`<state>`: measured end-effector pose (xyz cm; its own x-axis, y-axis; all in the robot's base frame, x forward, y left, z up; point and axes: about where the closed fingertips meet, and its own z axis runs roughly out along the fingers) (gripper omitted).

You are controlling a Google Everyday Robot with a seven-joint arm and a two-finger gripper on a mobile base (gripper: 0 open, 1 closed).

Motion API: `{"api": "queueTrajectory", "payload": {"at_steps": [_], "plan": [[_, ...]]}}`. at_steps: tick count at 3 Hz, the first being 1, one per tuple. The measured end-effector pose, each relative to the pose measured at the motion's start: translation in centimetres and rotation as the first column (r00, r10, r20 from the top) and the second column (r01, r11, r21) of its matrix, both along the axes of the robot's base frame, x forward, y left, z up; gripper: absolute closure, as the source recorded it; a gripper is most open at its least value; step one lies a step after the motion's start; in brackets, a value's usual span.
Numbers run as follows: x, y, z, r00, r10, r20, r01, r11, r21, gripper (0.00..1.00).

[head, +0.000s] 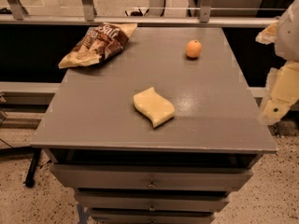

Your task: Move orange near brown chip bag

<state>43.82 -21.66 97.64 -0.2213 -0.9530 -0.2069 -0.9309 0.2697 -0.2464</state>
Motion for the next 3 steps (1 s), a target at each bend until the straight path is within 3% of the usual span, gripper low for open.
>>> {"api": "queueTrajectory", "payload": {"at_steps": [1, 3], "plan": [[0.0, 0.0, 0.0, 1.0, 0.0, 0.0, 0.0, 1.0, 0.0, 0.0], [8.4, -1.4, -2.8, 0.9947, 0.003, 0.103, -0.009, 0.999, 0.054, 0.0]]}}
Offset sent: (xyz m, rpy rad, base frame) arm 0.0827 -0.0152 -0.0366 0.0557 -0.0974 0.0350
